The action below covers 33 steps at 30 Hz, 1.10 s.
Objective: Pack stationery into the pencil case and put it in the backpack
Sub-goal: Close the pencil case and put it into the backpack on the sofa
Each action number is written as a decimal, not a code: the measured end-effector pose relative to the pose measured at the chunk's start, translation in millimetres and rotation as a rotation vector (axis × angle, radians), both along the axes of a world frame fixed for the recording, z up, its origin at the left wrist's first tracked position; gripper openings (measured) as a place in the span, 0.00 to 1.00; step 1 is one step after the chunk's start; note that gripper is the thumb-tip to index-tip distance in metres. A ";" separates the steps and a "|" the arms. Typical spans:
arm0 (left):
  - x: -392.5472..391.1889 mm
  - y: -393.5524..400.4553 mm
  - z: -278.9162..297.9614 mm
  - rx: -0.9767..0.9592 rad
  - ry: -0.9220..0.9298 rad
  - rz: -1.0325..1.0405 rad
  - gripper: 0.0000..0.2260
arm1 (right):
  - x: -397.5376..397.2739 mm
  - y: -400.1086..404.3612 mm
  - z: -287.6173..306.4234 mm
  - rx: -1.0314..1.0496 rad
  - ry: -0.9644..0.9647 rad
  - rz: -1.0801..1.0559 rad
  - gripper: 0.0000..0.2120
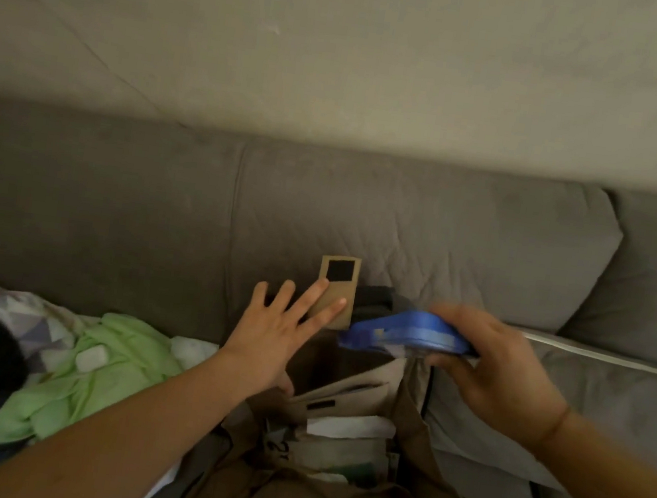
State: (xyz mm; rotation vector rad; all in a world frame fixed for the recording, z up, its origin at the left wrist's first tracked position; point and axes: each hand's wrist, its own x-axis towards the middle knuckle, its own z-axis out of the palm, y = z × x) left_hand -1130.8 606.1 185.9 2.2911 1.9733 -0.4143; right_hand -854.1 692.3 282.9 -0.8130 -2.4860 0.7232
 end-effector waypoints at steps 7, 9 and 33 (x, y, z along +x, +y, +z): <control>-1.6 -3.6 -2.7 0.066 -0.046 0.018 0.69 | -51.0 -3.8 -70.6 -0.031 -0.496 0.008 0.24; -2.7 -5.5 -3.2 0.081 -0.061 0.025 0.68 | -58.8 -6.9 -89.1 0.055 -0.703 0.072 0.27; -16.9 -31.8 -4.7 0.326 -0.320 -0.241 0.37 | -90.6 -20.0 -46.4 -1.004 0.330 -0.558 0.17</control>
